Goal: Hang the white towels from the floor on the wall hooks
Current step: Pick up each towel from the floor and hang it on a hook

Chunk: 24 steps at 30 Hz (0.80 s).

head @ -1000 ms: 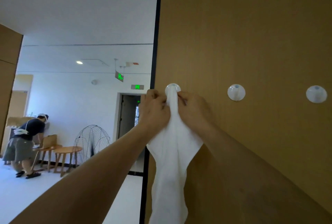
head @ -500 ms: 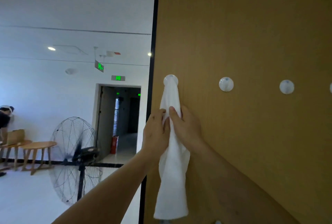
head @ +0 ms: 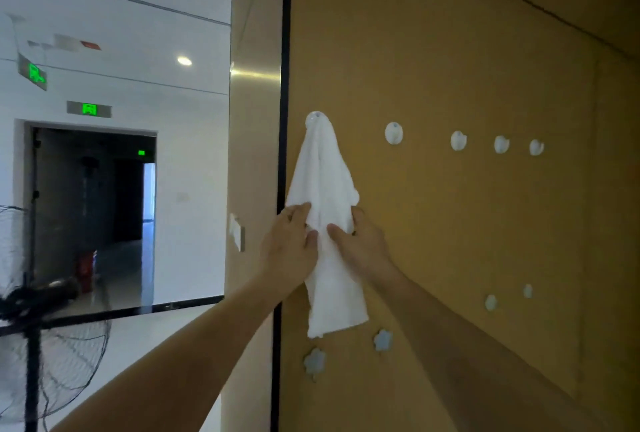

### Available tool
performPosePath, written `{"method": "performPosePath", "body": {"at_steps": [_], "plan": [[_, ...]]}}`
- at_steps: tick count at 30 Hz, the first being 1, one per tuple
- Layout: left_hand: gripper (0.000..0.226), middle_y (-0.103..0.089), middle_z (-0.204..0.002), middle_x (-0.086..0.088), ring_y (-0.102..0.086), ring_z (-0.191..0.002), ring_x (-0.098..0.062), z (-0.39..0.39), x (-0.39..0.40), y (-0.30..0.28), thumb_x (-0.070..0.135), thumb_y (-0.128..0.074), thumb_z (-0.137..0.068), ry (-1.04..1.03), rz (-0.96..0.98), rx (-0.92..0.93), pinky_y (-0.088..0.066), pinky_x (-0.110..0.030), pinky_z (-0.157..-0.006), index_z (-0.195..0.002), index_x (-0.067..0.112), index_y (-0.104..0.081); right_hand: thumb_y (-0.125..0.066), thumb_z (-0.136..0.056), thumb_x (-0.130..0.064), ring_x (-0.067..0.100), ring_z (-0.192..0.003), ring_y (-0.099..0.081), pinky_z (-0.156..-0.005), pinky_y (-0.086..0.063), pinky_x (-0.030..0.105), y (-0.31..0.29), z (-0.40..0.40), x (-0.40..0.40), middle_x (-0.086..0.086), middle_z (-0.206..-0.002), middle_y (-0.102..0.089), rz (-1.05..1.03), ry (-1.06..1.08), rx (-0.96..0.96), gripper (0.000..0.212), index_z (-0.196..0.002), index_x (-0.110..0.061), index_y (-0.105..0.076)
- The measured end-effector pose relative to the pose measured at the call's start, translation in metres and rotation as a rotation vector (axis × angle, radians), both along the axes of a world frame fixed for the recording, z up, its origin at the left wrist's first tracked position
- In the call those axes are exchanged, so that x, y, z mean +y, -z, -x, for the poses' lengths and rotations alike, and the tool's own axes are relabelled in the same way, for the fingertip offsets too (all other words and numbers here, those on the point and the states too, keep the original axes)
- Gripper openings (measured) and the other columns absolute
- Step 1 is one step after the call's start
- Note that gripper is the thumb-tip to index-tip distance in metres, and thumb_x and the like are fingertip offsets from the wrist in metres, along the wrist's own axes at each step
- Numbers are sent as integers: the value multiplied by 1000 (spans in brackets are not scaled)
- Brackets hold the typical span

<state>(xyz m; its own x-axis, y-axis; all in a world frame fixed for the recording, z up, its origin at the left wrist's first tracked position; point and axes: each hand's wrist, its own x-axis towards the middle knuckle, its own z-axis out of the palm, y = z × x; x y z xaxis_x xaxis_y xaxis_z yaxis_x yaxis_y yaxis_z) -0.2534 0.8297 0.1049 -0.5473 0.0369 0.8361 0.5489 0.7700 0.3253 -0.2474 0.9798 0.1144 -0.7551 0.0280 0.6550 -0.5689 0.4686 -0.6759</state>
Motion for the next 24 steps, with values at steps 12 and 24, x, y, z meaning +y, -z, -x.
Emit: {"method": "performPosePath", "body": {"at_steps": [12,24], "plan": [[41,-51,-135,-1,-42,-125,-23,-87,97,-6,23,-56,-89,228,136,100,-41,-43,-101,-130,22,-55,-63,-89,-35,22,-125,-53,-96,-42,28,9,-141,92,4,-144,-51,-316,551,-79,67,-149,-21,-37],[43,-49,-135,3,-42,-123,-21,-310,354,17,32,-54,-92,701,215,20,-40,-35,-100,-135,25,-51,-59,-88,-39,28,-130,-47,-104,-44,40,36,-437,315,3,-145,-49,-519,1128,-304,68,-149,-23,-34]]}}
